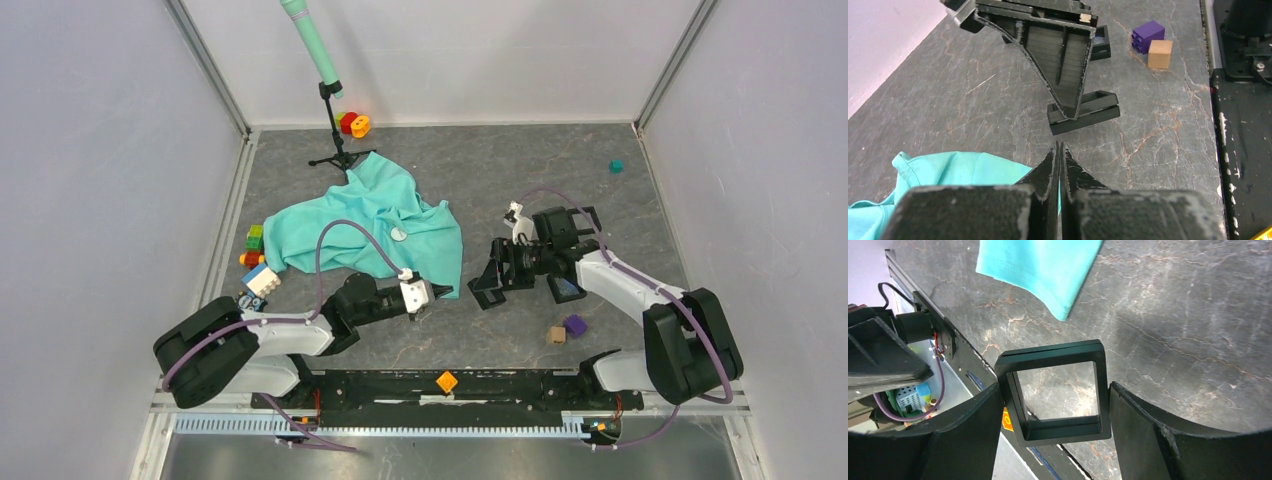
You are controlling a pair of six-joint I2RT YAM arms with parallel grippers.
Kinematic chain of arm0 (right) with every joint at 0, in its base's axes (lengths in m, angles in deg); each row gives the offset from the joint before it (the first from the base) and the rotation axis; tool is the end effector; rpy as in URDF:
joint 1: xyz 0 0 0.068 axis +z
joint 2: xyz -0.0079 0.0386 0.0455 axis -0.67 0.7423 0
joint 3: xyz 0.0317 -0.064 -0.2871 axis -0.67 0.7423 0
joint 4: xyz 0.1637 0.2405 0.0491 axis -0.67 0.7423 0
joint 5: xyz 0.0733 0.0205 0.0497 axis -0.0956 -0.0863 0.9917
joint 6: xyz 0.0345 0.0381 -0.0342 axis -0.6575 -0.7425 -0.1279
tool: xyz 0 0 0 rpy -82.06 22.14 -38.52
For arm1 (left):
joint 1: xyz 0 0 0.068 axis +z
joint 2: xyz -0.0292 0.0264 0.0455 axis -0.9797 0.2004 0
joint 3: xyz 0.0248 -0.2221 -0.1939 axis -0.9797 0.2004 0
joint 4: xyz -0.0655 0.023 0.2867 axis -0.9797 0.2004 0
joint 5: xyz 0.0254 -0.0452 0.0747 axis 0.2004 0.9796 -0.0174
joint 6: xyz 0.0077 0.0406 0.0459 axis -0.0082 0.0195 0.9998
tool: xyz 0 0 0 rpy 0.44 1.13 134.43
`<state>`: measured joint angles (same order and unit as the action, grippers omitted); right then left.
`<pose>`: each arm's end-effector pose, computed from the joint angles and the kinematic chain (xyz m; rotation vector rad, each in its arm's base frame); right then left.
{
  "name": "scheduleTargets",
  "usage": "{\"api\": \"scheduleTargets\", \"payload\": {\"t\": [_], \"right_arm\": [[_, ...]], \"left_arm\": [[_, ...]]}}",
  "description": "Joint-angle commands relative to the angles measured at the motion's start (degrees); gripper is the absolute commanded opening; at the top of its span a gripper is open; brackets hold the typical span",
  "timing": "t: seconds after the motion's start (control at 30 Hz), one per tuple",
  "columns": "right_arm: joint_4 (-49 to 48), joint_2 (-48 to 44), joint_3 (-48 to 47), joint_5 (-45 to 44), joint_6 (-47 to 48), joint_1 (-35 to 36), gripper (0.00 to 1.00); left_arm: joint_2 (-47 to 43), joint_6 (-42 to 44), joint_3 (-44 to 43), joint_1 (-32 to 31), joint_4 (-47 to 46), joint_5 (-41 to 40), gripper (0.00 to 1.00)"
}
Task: Remove the brooch from the garment
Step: Pick up the brooch box from the center of the board, then open the brooch box.
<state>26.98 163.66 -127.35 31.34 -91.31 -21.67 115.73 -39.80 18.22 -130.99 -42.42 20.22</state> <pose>0.2495 0.1233 0.1749 -0.1810 2.6241 1.1314 0.1429 -0.2122 0.1782 1.1519 1.2048 -0.7600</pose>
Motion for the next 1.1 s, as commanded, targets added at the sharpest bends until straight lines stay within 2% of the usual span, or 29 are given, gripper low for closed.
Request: {"api": "scheduleTargets", "payload": {"t": [0.0,0.07,0.13,0.17,0.27,0.33,0.37,0.4,0.43,0.47,0.53,0.73,0.87,1.07], "right_arm": [[-1.0,-1.9,-0.6,2.7,-0.8,0.7,0.63],[-0.1,-2.1,-1.1,1.2,-0.3,0.9,0.63],[0.9,-2.0,-1.9,-1.2,0.5,0.9,0.63],[1.2,-1.9,-2.2,-1.9,0.8,0.8,0.61],[1.1,-1.9,-3.4,-4.7,0.8,0.8,0.60],[0.2,-1.9,-3.6,-6.0,0.0,0.8,0.61],[-0.2,-1.8,-3.8,-6.5,-0.4,0.8,0.61],[-0.7,-1.7,-3.8,-6.0,-0.9,0.9,0.62],[-1.5,-1.5,-3.8,-4.7,-1.3,0.9,0.62],[-2.5,-1.5,-3.8,-3.6,-1.8,0.9,0.62],[-4.8,-2.2,-3.3,-0.9,-2.9,0.9,0.62],[-8.8,-5.2,-1.9,5.8,-5.8,1.0,0.61],[-9.1,-7.1,-1.8,7.1,-6.8,1.0,0.61],[-9.6,-9.8,-1.1,8.1,-8.1,1.2,0.61]], "left_arm": [[-0.4,7.7,0.9,-0.6,-3.1,4.1,0.02],[-0.8,7.8,1.0,-0.6,-2.2,2.6,0.02],[-1.7,5.7,0.5,-0.6,-0.2,-3.0,0.02],[-2.4,2.4,0.3,-0.6,0.5,-7.3,0.02],[-4.9,-8.9,-0.8,-0.5,3.8,-27.8,0.02],[-8.5,-14.4,-3.8,-0.5,13.3,-34.5,0.04],[-9.8,-14.9,-5.9,-0.5,19.2,-33.4,0.12],[-10.6,-15.2,-8.1,-0.5,24.7,-31.6,0.33],[-10.6,-17.4,-9.9,-0.5,28.4,-30.4,0.60],[-10.4,-19.9,-10.9,-0.5,30.3,-29.5,0.71],[-9.7,-23.5,-12.4,-0.5,32.0,-26.2,0.74],[-9.6,-39.2,-13.6,-0.4,28.1,-22.8,0.84],[-9.2,-42.2,-16.3,-0.2,28.9,-17.6,0.85],[-7.6,-44.4,-18.4,0.0,30.5,-16.5,0.86]]}}
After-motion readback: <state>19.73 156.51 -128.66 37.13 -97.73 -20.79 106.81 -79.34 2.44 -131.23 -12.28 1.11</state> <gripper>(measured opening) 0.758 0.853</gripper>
